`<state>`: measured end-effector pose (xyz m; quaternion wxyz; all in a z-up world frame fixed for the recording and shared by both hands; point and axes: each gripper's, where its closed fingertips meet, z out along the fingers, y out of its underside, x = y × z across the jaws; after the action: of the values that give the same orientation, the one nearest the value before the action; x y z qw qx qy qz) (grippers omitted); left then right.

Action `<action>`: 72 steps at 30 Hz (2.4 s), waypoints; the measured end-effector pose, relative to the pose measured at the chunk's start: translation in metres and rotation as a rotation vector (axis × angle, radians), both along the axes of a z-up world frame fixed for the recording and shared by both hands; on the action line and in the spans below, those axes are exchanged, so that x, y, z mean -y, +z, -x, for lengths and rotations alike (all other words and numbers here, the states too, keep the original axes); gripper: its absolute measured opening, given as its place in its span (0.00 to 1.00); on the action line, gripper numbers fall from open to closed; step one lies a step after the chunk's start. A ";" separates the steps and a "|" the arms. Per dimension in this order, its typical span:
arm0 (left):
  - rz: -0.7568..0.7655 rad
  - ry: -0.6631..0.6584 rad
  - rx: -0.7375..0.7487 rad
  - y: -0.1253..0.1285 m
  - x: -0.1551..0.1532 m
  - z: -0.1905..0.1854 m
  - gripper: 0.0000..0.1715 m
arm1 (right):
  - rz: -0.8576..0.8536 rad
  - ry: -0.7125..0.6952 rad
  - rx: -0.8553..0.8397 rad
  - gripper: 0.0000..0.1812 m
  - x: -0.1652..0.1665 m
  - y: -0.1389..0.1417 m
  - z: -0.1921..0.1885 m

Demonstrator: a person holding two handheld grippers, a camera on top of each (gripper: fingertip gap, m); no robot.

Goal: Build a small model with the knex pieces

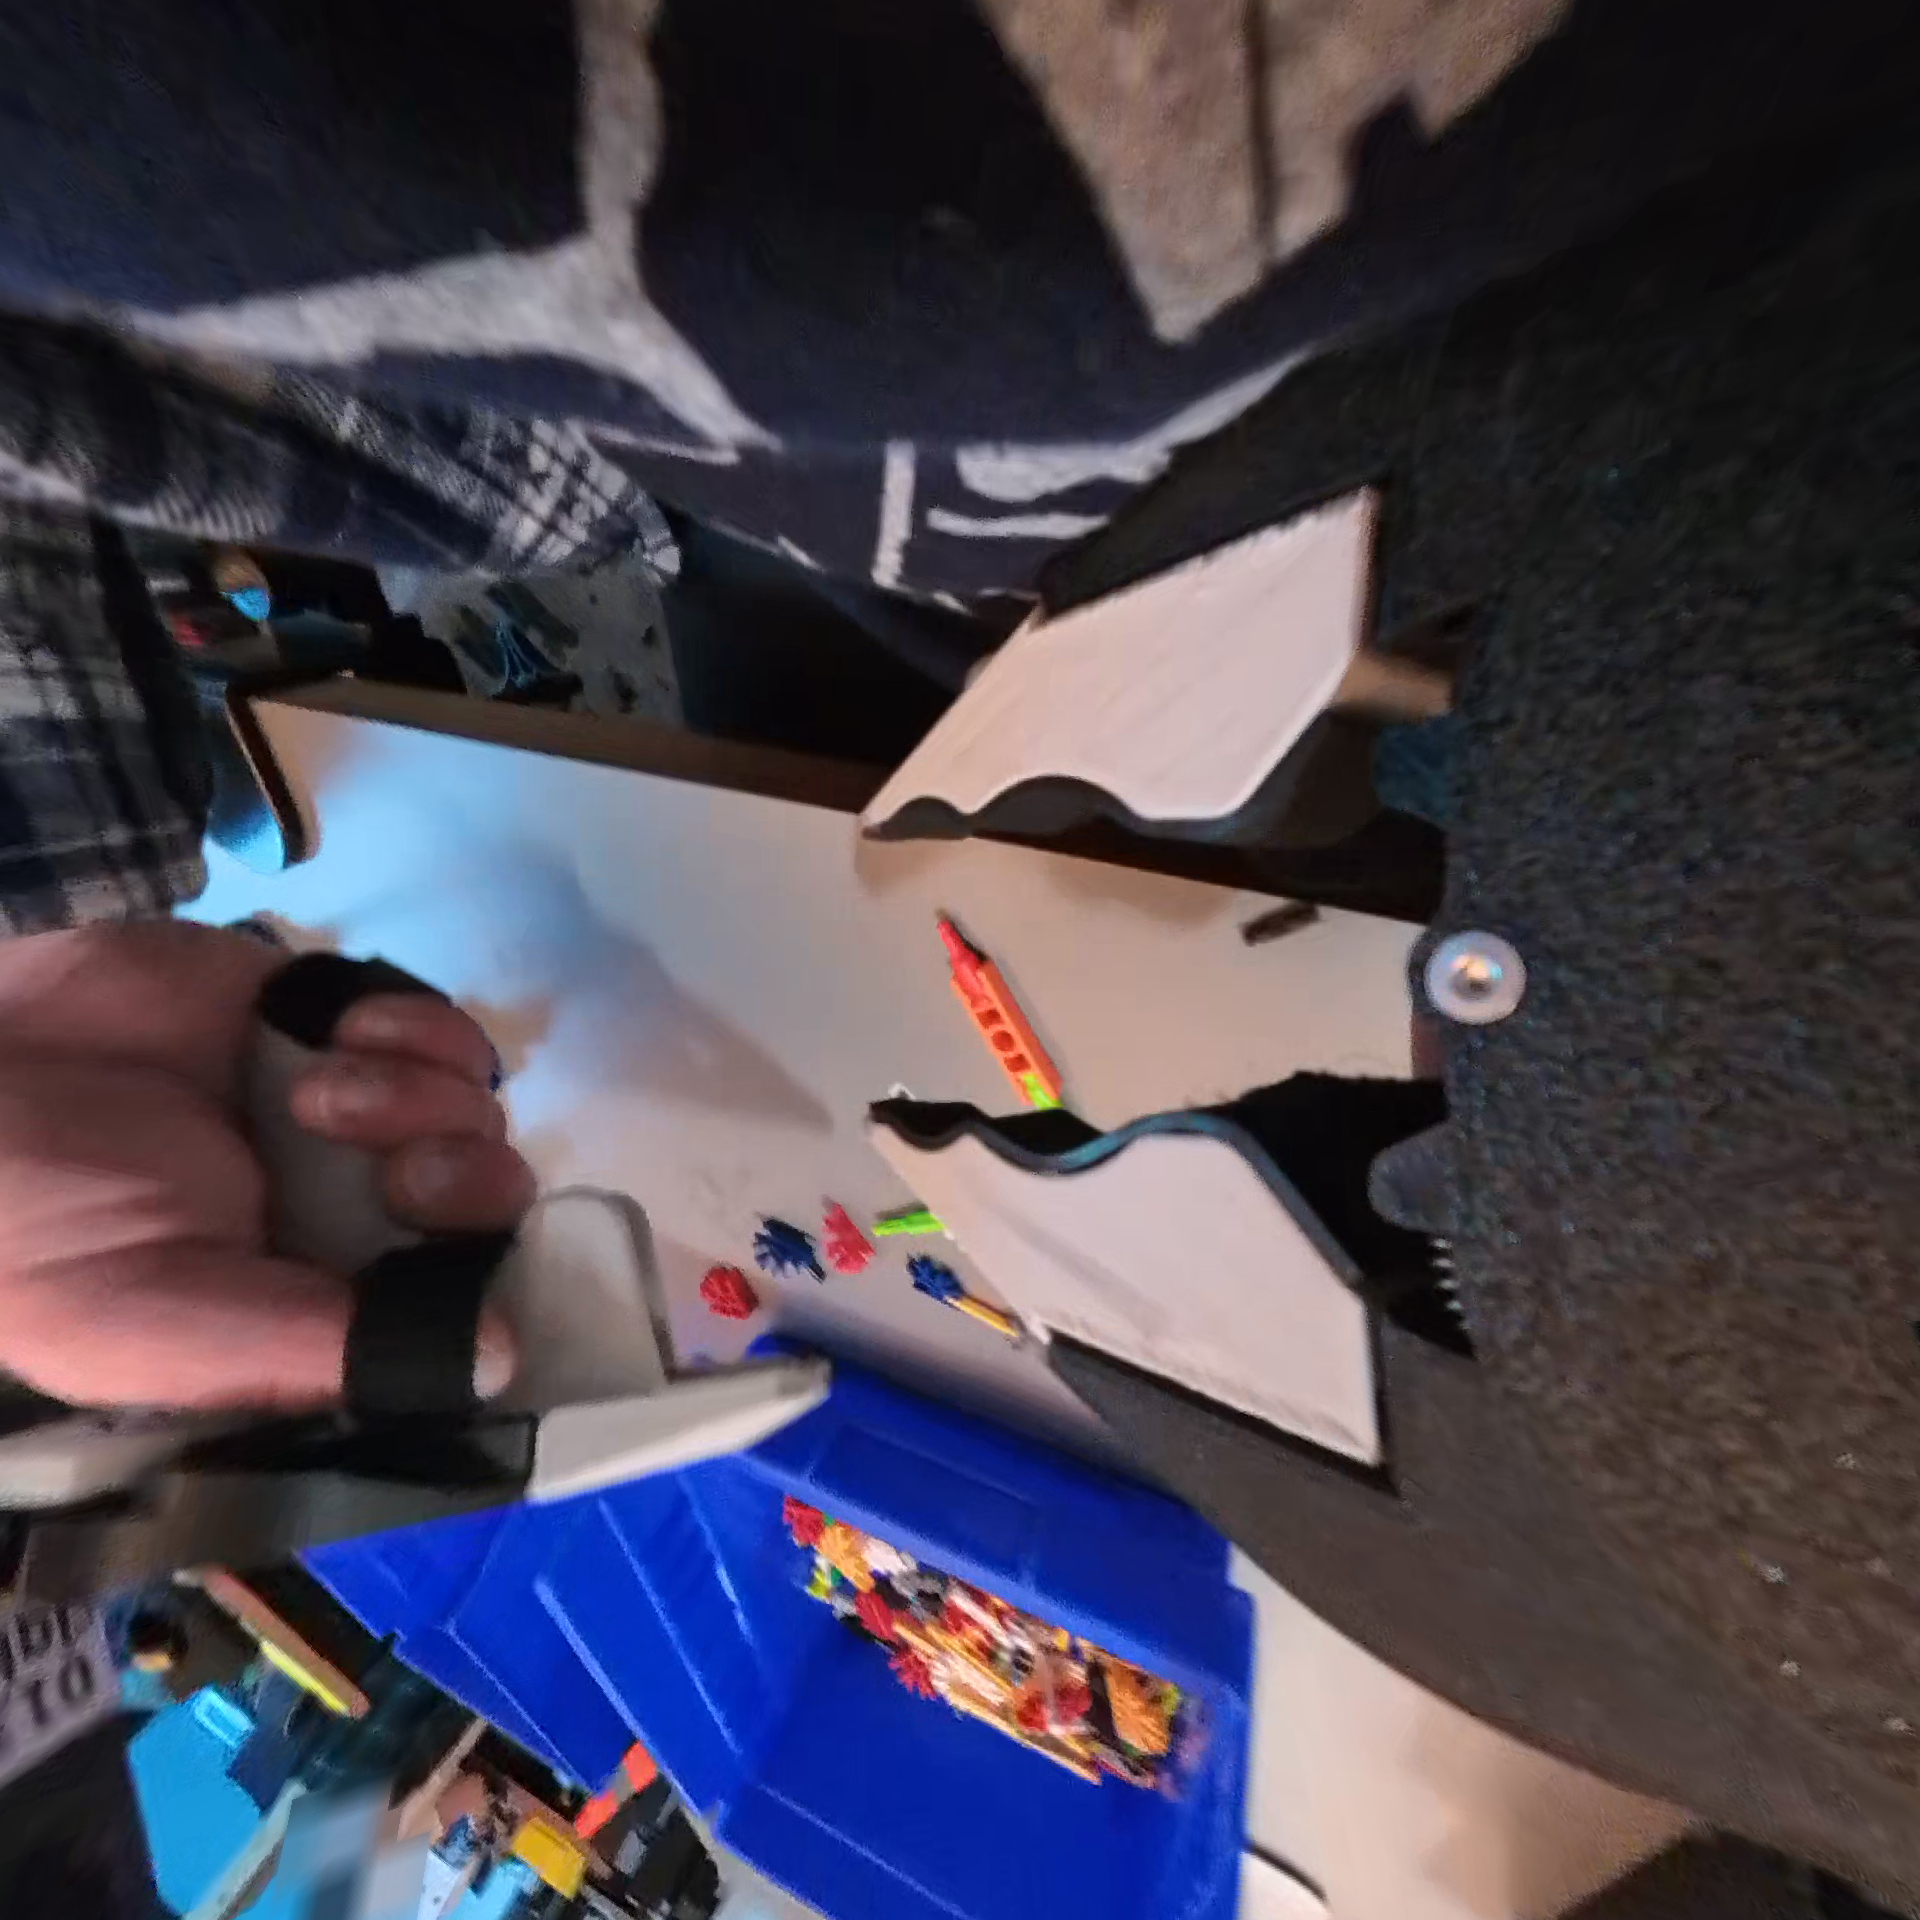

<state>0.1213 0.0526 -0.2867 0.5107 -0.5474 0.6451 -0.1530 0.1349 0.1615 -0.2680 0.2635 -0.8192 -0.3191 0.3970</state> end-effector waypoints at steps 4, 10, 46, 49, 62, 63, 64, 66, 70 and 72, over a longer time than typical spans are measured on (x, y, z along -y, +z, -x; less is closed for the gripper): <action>0.066 0.119 0.134 0.034 -0.017 0.039 0.29 | -0.026 0.012 0.000 0.00 0.005 0.001 0.002; 0.129 0.283 0.281 0.080 -0.050 0.121 0.29 | -0.080 0.033 -0.002 0.00 0.009 0.013 0.004; 0.271 0.189 0.110 0.003 -0.023 0.094 0.27 | -0.453 0.471 0.337 0.01 0.077 -0.033 0.071; 0.278 0.158 0.114 0.007 -0.022 0.075 0.27 | -0.395 0.269 0.316 0.01 0.041 -0.020 0.042; 0.207 0.118 0.040 0.007 -0.040 0.004 0.33 | -0.292 0.025 0.360 0.01 -0.011 -0.022 -0.001; 0.208 0.118 0.038 0.007 -0.041 0.003 0.33 | -0.290 0.022 0.359 0.01 -0.012 -0.023 -0.001; 0.205 0.117 0.040 0.007 -0.042 0.003 0.33 | -0.291 0.021 0.358 0.01 -0.012 -0.023 -0.001; 0.210 0.117 0.043 0.007 -0.042 0.003 0.33 | -0.288 0.014 0.360 0.01 -0.013 -0.023 -0.001; 0.205 0.123 0.039 0.005 -0.045 0.006 0.34 | -0.275 -0.001 0.362 0.01 -0.016 -0.024 -0.003; 0.202 0.124 0.041 0.005 -0.046 0.006 0.34 | -0.261 -0.014 0.364 0.01 -0.018 -0.026 -0.003</action>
<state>0.1153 0.0982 -0.2820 0.4743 -0.6316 0.5809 -0.1966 0.1382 0.1793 -0.2937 0.3080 -0.8386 -0.4041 0.1962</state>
